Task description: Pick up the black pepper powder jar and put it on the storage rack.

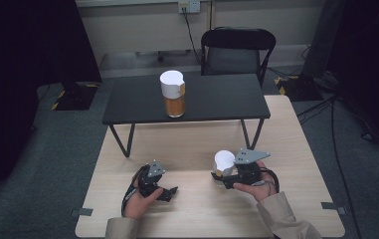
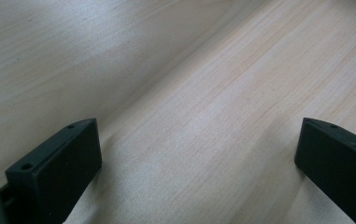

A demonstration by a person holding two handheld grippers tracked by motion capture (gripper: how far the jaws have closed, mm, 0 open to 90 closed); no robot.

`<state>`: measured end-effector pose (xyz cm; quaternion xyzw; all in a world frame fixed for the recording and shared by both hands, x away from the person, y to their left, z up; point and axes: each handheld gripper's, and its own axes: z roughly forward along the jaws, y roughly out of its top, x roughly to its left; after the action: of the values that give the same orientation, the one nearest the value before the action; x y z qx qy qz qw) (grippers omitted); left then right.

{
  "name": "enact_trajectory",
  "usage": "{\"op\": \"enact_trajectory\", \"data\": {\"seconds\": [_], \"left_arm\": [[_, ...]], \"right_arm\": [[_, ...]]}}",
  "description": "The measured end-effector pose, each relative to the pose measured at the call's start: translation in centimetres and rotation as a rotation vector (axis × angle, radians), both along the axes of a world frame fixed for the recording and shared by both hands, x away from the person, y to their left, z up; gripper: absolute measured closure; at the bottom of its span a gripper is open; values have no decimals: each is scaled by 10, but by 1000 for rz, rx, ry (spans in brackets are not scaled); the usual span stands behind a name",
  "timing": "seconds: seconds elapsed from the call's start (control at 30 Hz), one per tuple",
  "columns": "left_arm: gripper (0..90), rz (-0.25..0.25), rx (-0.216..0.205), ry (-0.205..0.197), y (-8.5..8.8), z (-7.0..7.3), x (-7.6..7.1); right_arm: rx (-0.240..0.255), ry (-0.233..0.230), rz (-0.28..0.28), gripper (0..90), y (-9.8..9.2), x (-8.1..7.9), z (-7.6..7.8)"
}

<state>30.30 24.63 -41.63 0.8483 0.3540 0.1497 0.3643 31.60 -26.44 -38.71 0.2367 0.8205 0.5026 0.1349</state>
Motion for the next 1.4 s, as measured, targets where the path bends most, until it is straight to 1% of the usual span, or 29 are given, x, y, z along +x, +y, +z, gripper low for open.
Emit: {"op": "enact_trajectory", "data": {"seconds": [0.07, 0.2, 0.33, 0.73, 0.9, 1.1, 1.2, 1.33, 1.4], "left_arm": [[0, 0, 0, 0, 0, 0, 0], [0, 0, 0, 0, 0, 0, 0], [0, 0, 0, 0, 0, 0, 0], [0, 0, 0, 0, 0, 0, 0], [0, 0, 0, 0, 0, 0, 0], [0, 0, 0, 0, 0, 0, 0], [0, 0, 0, 0, 0, 0, 0], [0, 0, 0, 0, 0, 0, 0], [0, 0, 0, 0, 0, 0, 0]], "right_arm": [[-4, -5, -2, 303, 1, 1, 1], [16, -2, -7, 303, 0, 5, 2], [25, 8, -12, 303, 0, 7, 6], [-17, 5, 6, 303, 11, 16, 15], [-3, 18, 13, 303, 14, 21, 18], [-13, 0, 22, 303, 20, 26, 29], [-10, -1, 23, 303, 21, 28, 34], [-30, -5, 27, 303, 26, 31, 43], [-28, -8, 29, 304, 28, 32, 46]]}}
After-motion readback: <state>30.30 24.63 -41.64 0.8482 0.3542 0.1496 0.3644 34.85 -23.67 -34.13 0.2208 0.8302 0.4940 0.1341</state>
